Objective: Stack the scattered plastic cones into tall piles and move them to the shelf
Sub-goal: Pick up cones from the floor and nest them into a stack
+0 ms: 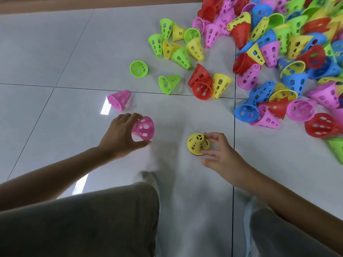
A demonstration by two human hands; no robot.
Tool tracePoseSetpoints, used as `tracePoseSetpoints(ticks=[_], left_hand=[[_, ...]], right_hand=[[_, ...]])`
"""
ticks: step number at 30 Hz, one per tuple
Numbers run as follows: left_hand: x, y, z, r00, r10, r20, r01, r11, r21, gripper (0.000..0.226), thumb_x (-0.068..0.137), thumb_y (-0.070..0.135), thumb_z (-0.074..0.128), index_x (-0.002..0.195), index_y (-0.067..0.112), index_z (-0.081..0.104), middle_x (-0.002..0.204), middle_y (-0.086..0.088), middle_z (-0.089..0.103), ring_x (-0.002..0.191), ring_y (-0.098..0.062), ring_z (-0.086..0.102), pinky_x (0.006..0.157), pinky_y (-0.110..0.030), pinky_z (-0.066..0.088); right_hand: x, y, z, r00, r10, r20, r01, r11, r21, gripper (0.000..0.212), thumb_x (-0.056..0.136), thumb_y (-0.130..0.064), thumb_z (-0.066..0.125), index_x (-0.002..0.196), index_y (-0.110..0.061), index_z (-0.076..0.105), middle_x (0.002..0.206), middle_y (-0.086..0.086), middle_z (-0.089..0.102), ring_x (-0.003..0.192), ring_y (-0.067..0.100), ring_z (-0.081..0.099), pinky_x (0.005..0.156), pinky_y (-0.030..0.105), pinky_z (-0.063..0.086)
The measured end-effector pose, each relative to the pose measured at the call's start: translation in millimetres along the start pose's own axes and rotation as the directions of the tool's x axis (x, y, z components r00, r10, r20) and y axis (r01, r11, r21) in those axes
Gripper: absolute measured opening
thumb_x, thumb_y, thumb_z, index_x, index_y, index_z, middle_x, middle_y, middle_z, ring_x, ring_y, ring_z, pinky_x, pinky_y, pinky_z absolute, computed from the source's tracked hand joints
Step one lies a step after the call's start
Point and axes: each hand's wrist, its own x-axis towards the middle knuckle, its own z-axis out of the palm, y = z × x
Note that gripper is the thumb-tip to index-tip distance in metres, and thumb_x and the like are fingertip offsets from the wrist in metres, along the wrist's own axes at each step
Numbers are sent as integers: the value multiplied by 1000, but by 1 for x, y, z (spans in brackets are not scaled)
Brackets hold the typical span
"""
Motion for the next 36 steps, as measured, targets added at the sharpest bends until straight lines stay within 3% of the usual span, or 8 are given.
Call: tracePoseSetpoints(ticks=[4,8,14,16,21,26,31,36], left_hand=[[17,50,-3,986,155,65,-148,983,-108,83,67,68,75,135,28,49,122,4,54,98,-16,58,79,-31,53],[35,79,5,950,298,90,-281,946,-161,75,77,53,75,141,23,53,119,-1,56,99,-18,60,82,-26,49],[53,100,12,918,397,-5,-395,910,-129,63,76,43,82,126,12,60,107,-3,66,94,-24,60,81,-35,52],[57,107,15,910,415,14,-410,903,-127,59,75,42,84,121,13,61,104,-2,65,91,-23,58,79,-35,51],[63,117,34,892,439,104,-428,897,-113,56,72,42,84,118,21,61,103,3,59,88,-15,45,75,-31,46],[63,116,53,903,409,128,-400,912,-95,57,73,40,83,122,24,59,113,1,58,95,-19,48,77,-37,51],[68,105,51,901,404,159,-399,915,-63,67,72,60,78,126,26,58,120,1,58,103,-21,51,87,-35,47],[70,60,30,968,233,99,-223,969,-104,51,80,58,73,117,25,62,115,6,61,101,-19,55,89,-38,48]], right_hand=[[2,-3,-5,1000,6,-25,-8,997,-72,56,89,-6,69,126,-33,38,127,-30,46,105,-4,65,87,15,51],[4,-1,-23,962,-29,-270,-27,979,-202,47,91,-11,66,127,-32,44,132,-18,49,104,3,63,74,9,47],[20,-2,-74,789,-286,-544,-27,868,-496,48,89,-7,65,133,-21,50,130,3,50,117,22,51,100,46,47],[28,-3,-92,782,-340,-522,-61,791,-608,58,88,-9,65,140,-24,45,138,7,45,126,29,43,107,48,40],[46,2,-118,905,-191,-380,-221,551,-805,74,92,-30,64,155,-35,24,150,16,30,134,38,24,108,53,36],[57,0,-118,926,-152,-345,-268,379,-886,74,94,-38,59,155,-34,19,134,20,43,131,38,25,102,51,39],[64,-5,-113,926,-223,-303,-237,281,-930,63,90,-29,62,144,-27,31,119,20,56,124,39,34,97,50,38],[70,-5,-113,948,-222,-230,-194,172,-966,66,89,-36,62,145,-29,29,118,18,58,126,38,34,99,50,35]])
